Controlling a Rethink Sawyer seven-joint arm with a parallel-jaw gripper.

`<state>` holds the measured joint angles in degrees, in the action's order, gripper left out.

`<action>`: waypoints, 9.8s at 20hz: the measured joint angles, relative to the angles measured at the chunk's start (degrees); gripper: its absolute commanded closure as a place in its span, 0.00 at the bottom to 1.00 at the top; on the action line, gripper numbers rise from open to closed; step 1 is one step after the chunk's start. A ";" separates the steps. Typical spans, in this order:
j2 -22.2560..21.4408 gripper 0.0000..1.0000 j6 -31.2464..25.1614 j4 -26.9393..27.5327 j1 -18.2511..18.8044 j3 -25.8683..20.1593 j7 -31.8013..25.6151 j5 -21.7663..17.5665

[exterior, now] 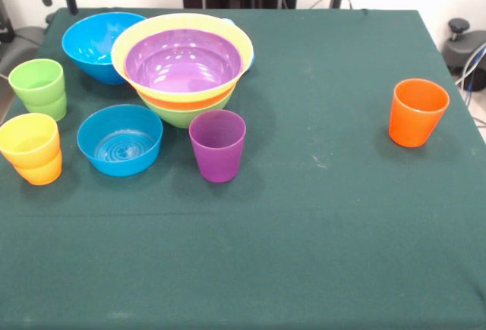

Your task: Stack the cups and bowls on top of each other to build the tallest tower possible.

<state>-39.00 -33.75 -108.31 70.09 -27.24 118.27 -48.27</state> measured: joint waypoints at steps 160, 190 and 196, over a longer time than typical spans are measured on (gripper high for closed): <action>-11.87 1.00 6.42 -9.15 -5.81 8.31 0.00 14.58; -25.00 1.00 -3.64 -12.28 -8.26 5.14 0.00 25.19; -25.10 1.00 -3.64 -12.28 -11.23 5.04 0.00 26.33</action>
<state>-64.10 -37.39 -120.59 58.86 -22.20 118.27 -21.94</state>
